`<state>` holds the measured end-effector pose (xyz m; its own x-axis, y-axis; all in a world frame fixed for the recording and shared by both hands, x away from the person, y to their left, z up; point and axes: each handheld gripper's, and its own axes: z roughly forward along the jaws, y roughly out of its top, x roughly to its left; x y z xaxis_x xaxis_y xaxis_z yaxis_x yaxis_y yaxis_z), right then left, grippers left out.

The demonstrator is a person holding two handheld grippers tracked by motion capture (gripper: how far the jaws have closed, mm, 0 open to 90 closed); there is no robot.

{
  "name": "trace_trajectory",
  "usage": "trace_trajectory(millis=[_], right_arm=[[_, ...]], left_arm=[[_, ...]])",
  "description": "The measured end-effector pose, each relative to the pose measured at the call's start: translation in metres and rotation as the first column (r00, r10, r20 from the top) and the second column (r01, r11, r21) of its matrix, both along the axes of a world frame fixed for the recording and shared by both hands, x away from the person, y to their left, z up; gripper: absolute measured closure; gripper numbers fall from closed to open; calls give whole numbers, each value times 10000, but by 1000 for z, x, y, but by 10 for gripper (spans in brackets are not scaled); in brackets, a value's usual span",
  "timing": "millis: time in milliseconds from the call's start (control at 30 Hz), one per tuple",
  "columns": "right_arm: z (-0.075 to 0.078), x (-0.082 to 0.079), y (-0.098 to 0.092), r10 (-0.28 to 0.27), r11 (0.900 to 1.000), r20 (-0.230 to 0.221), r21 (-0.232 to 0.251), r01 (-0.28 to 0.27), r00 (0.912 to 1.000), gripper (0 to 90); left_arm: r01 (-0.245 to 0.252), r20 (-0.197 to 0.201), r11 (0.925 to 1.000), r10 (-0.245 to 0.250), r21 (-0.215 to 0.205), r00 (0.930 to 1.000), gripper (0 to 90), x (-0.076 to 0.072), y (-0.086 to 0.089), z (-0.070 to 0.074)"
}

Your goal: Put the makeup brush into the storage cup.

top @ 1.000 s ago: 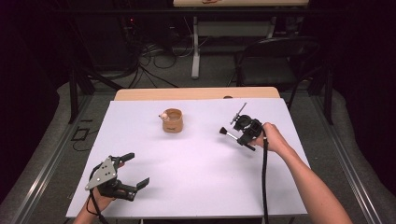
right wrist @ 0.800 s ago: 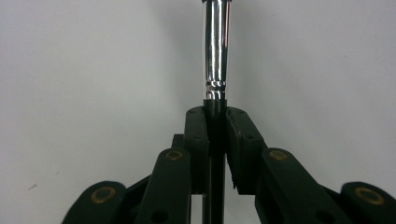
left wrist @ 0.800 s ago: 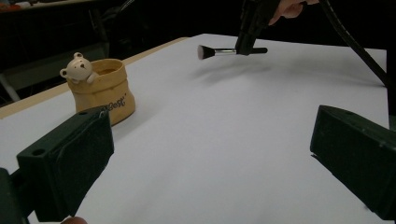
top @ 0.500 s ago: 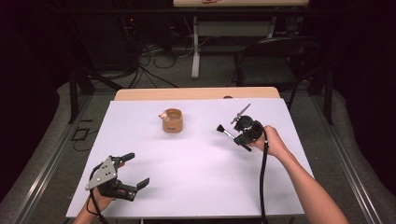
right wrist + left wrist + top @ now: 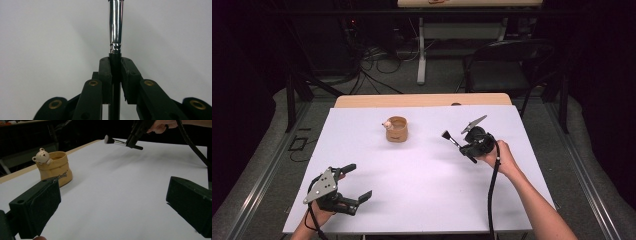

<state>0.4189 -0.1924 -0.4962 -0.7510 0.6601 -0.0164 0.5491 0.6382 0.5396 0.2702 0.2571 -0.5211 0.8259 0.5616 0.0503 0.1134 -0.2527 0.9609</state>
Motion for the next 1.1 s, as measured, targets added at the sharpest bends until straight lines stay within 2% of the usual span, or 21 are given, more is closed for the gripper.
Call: trace_trajectory(millis=[67,100,200,300,367,467,533,633,1100], right_arm=[[0,-2,0,-5,10000,39,79,5,10000,795],[-2,-3,0,-32,9994,270,334,23,9996,795],[-1,-5,0,-20,9996,318,295,10,9995,795],[1,-8,0,-91,9984,513,560,62,9986,795],[1,-10,1,-100,9960,816,890,27,9966,794],[4,-12,1,-12,9955,912,942,-75,9958,794],[5,-16,2,-60,9917,1141,1279,-87,9934,794],[5,-19,4,-85,9891,1420,1470,-126,9898,794],[3,-26,11,-23,9769,1927,2103,-390,9813,795]], left_arm=[[-99,51,10000,99,2,9999,0,0,-1,0],[-91,49,10000,90,8,9999,0,0,-1,0],[-87,47,10000,87,6,10000,0,0,-1,0],[-92,31,10000,92,17,10000,0,0,-1,0],[-83,33,10000,82,39,10000,0,0,-1,0],[-83,34,10000,83,40,10000,0,0,-1,0],[-100,33,9999,100,10,9999,0,0,-1,0],[-83,32,10000,83,42,10000,0,0,-1,0],[-92,-54,9999,92,56,9999,0,1,-1,-1]])
